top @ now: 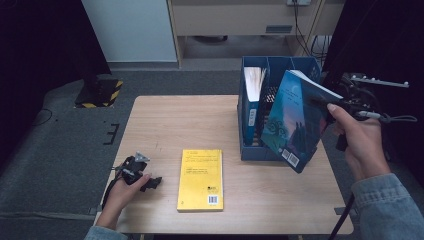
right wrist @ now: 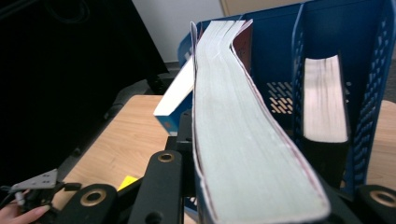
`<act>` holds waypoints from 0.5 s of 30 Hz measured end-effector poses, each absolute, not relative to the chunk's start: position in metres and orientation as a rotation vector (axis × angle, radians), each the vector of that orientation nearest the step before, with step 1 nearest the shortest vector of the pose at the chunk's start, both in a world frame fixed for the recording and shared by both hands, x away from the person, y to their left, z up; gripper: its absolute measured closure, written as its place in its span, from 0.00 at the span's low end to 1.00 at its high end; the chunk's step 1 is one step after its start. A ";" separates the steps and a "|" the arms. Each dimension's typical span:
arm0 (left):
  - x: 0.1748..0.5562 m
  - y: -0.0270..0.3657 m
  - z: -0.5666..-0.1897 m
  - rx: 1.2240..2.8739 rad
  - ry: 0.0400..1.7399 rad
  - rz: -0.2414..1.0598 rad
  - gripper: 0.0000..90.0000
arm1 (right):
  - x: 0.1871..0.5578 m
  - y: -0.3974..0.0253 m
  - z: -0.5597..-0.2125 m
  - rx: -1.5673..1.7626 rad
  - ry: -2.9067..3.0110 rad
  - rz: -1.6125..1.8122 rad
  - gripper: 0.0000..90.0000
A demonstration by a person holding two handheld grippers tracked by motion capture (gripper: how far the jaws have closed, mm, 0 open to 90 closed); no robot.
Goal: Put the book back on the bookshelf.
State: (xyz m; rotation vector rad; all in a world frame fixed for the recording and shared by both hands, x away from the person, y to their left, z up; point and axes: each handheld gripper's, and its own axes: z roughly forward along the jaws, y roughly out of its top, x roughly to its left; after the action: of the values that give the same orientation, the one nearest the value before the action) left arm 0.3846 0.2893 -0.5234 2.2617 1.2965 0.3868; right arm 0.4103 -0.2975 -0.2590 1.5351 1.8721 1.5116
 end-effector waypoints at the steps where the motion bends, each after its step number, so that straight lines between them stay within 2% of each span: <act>1: 0.385 0.289 -0.523 2.261 1.297 0.387 0.00 | 0.413 -0.297 -0.259 1.532 1.874 1.498 0.82; 15: 0.385 0.289 -0.523 2.261 1.294 0.390 0.00 | 0.445 -0.291 -0.262 1.571 1.844 1.404 0.82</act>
State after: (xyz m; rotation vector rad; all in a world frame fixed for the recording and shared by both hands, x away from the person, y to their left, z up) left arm 0.3849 0.2888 -0.5234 2.2609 1.2941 0.3899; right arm 0.4448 -0.2913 -0.2619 1.5712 1.8436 1.4042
